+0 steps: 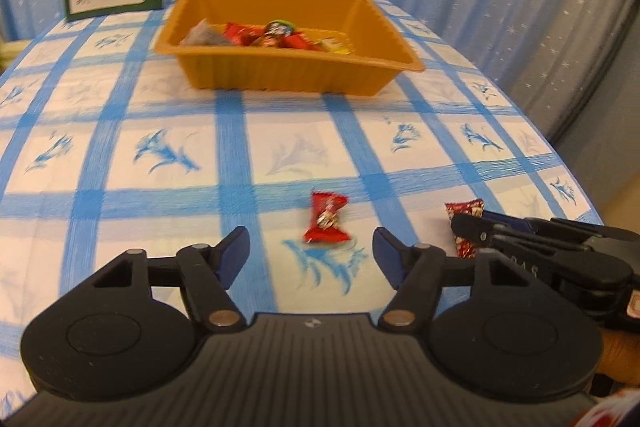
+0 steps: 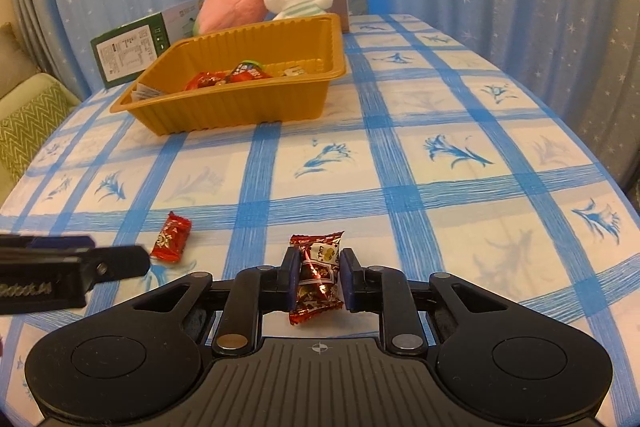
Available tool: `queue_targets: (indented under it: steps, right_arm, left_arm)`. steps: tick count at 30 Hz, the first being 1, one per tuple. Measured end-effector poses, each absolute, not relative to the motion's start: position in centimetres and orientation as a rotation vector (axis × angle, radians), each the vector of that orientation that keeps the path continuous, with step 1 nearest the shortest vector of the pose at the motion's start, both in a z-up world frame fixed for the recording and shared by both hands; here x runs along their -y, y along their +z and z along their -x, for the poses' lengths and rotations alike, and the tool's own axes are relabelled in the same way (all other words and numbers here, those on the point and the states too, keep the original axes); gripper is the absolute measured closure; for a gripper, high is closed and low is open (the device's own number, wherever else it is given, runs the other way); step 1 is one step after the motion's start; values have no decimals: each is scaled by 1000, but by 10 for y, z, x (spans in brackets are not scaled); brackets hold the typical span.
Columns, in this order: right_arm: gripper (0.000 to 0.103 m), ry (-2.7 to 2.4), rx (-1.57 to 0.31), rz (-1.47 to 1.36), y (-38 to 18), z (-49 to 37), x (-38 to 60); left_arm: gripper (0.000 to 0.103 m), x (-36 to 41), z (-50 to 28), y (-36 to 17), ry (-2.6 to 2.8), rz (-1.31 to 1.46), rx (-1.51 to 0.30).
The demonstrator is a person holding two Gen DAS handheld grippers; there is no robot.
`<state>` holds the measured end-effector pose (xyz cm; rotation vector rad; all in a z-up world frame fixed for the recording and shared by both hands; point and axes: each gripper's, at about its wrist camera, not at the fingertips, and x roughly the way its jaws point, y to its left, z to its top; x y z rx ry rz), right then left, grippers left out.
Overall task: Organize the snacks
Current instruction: 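Grasp the small red candy with the left tool while the right tool grasps the brown-red candy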
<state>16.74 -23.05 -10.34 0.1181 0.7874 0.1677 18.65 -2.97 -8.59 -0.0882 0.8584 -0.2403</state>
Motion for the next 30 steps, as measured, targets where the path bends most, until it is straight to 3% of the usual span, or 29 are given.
queue_targets:
  steps: [6, 8, 16, 30]
  right_arm:
    - [81, 164, -789, -93, -107, -166, 230]
    - [81, 167, -793, -88, -109, -167, 230]
    - [81, 171, -791, -58, -113, -167, 229]
    - [80, 197, -778, 134, -120, -161, 209]
  left_arm:
    - [51, 44, -207, -94, -275, 45, -862]
    - [62, 48, -213, -96, -279, 25, -863]
    - [84, 59, -219, -107, -292, -40, -895]
    - [89, 52, -196, -106, -259, -29, -890]
